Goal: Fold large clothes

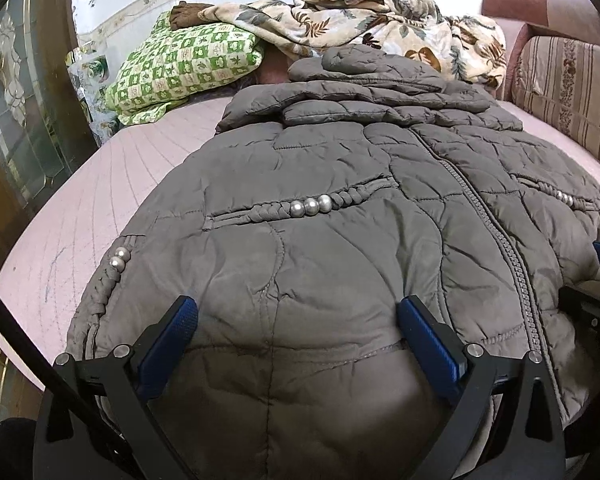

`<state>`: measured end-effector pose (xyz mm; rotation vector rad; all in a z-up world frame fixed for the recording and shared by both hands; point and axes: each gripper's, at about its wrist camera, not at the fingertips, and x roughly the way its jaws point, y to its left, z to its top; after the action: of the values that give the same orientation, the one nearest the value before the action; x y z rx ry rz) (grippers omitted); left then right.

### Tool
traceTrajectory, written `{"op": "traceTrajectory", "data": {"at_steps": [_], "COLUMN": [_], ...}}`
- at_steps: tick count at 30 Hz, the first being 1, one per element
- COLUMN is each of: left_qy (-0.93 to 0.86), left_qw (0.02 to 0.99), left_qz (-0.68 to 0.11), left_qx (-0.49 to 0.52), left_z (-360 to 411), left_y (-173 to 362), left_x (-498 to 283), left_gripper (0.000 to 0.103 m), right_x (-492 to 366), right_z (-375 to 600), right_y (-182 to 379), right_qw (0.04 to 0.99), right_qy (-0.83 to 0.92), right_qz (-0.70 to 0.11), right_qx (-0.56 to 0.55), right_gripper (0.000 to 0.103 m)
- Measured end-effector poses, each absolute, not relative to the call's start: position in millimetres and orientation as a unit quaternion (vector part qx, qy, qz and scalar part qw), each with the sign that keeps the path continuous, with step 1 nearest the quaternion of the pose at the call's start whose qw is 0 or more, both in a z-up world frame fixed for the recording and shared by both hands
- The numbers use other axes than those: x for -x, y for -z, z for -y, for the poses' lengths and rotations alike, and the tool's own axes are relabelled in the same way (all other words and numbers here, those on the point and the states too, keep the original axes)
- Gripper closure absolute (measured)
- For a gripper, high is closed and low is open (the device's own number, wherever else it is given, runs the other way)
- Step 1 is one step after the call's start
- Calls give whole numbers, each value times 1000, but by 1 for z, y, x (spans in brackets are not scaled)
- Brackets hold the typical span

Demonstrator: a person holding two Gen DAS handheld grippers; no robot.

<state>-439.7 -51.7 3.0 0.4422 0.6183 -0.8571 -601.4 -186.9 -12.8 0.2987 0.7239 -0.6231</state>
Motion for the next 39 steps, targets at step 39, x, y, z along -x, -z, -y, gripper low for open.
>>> {"op": "traceTrajectory", "data": {"at_steps": [39], "left_qy": [330], "left_qw": [810], "left_qz": [-484], "left_qx": [22], "left_z": [-68], "left_y": [-12], "left_x": [304], "left_gripper": [7], "right_x": [797], "right_z": [302], "right_y": [7], "right_qw": [780], "right_qy": [337], "right_qz": [-166], "right_qx": [-500], "right_gripper": [12]}}
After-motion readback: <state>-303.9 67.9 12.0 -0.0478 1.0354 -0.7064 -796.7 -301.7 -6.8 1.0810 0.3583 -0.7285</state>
